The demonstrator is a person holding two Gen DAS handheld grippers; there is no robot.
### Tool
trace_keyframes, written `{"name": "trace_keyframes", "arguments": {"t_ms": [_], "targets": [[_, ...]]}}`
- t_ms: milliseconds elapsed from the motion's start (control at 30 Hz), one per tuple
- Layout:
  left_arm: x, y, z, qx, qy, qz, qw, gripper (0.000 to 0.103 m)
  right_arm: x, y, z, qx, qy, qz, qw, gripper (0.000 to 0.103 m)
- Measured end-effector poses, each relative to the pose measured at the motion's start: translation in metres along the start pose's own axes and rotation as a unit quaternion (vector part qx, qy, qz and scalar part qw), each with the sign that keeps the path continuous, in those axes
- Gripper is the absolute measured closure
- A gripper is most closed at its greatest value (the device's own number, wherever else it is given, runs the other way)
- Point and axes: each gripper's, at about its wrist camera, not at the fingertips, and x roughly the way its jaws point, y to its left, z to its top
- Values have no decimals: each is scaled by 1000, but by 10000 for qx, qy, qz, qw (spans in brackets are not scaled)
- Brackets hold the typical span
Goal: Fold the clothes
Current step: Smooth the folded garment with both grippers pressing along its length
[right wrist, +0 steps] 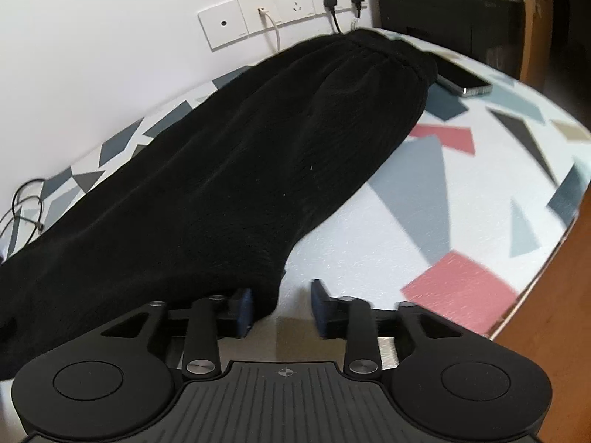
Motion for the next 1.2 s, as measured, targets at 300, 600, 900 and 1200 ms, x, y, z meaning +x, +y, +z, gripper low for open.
{"name": "trace_keyframes", "arguments": {"t_ms": [300,600,900,1200], "targets": [[0,-3,0,-68,25,71,9999,13,-27,19,39,-173,-1029,77,9945,54],[4,-9,1,-79,66,220,9997,9,42,42,35,-1191,295,12,9924,44],[6,-13,1,-77,73,302,9995,7,47,19,5,-1203,543,-92,9912,19],[7,-15,1,-43,81,328,9994,6,45,18,5,-1340,612,-187,9889,19]]}}
